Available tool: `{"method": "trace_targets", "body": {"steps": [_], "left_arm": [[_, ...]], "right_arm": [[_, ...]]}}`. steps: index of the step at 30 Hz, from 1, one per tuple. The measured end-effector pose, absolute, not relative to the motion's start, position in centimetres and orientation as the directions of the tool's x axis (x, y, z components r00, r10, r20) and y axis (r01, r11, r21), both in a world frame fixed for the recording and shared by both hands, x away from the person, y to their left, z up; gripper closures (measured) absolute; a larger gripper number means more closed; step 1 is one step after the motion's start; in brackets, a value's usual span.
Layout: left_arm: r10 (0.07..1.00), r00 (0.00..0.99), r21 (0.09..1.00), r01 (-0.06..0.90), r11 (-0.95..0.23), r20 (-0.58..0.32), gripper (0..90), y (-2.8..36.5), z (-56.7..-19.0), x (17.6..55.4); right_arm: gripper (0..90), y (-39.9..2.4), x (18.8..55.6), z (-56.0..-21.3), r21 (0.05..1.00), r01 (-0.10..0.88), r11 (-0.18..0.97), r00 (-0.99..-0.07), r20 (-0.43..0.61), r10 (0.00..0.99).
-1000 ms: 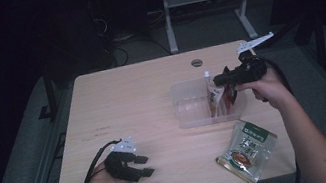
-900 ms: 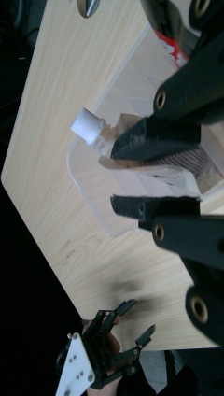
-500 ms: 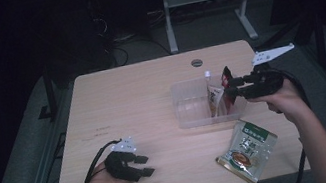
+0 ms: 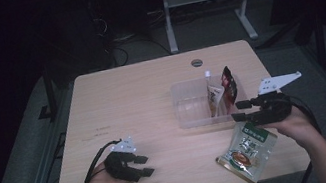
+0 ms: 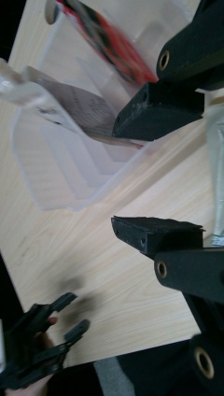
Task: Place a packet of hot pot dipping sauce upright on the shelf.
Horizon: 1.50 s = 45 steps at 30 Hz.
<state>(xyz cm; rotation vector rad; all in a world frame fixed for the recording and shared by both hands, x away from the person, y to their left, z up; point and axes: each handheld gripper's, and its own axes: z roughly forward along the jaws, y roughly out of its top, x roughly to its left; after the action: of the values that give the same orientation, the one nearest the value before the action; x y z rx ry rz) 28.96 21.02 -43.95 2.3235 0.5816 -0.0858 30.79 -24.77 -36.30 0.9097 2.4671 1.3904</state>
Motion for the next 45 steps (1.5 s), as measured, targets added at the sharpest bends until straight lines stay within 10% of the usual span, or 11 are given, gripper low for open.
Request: {"method": "trace_targets", "body": {"steps": [5,14,45], "left_arm": [[0.377,0.899,0.638,0.426,-0.641,-0.221,45.7,21.1,-43.9,29.0],[0.368,0.906,0.633,0.413,-0.654,-0.211,45.7,21.0,-43.9,29.0],[0.353,0.909,0.619,0.41,-0.67,-0.22,45.7,20.4,-44.2,28.8]], "right_arm": [[54.4,-25.3,29.3,-37.8,0.806,0.443,0.393,-0.794,0.148,0.59],[89.8,-26.1,27.6,-39.9,0.777,0.471,0.416,-0.79,0.162,0.592],[90.0,-24.8,26.5,-45.9,0.581,0.562,0.588,-0.805,0.224,0.549]]}}
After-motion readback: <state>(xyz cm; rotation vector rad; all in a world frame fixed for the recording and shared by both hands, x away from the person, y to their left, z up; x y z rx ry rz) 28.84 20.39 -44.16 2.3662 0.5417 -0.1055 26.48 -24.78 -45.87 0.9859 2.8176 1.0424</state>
